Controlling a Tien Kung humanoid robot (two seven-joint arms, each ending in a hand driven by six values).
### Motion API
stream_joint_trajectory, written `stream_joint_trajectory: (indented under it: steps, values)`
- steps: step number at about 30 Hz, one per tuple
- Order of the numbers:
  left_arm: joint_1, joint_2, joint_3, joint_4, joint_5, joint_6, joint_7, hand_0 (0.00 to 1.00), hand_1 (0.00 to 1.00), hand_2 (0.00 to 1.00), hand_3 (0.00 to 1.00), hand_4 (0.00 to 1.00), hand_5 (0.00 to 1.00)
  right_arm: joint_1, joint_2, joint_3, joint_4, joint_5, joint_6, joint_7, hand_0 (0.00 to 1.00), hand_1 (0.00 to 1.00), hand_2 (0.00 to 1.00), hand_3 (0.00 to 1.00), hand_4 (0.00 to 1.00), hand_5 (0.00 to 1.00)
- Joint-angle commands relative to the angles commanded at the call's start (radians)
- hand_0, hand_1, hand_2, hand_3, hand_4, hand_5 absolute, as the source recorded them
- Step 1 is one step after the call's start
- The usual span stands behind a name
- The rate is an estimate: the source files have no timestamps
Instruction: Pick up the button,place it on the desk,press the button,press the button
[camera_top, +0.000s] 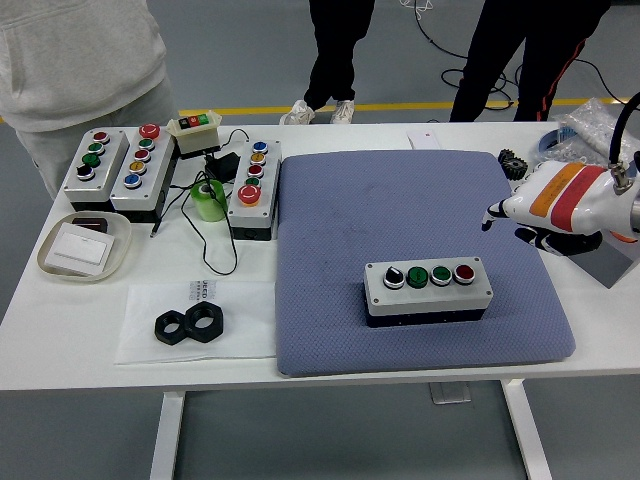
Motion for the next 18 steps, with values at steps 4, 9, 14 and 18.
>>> stream_joint_trajectory:
  steps: [4, 9, 14, 18]
  values:
    - [-0.003, -0.001, 0.001, 0.0, 0.0, 0.0, 0.0, 0.741, 0.912, 0.983, 0.948, 0.609, 0.998, -0.014, 0.021, -0.013, -0.009, 0.0, 0.0, -0.005, 0.332, 0.145, 0.162, 0.803, 0.394, 0.002]
    - [-0.008, -0.004, 0.003, 0.0, 0.001, 0.0, 0.0, 0.742, 0.912, 0.983, 0.947, 0.607, 0.998, -0.034, 0.054, -0.028, -0.034, 0.0, 0.0, -0.015, 0.334, 0.144, 0.161, 0.803, 0.394, 0.002]
    - [-0.012, -0.005, 0.007, 0.0, -0.003, 0.0, -0.001, 0.742, 0.912, 0.983, 0.947, 0.607, 0.998, -0.043, 0.074, -0.034, -0.066, 0.0, 0.0, -0.024, 0.334, 0.144, 0.161, 0.803, 0.394, 0.002]
    - [-0.013, -0.005, 0.008, 0.0, -0.002, -0.001, -0.002, 0.741, 0.912, 0.983, 0.947, 0.608, 0.998, -0.044, 0.085, -0.035, -0.098, 0.0, 0.0, -0.031, 0.334, 0.144, 0.161, 0.801, 0.394, 0.002]
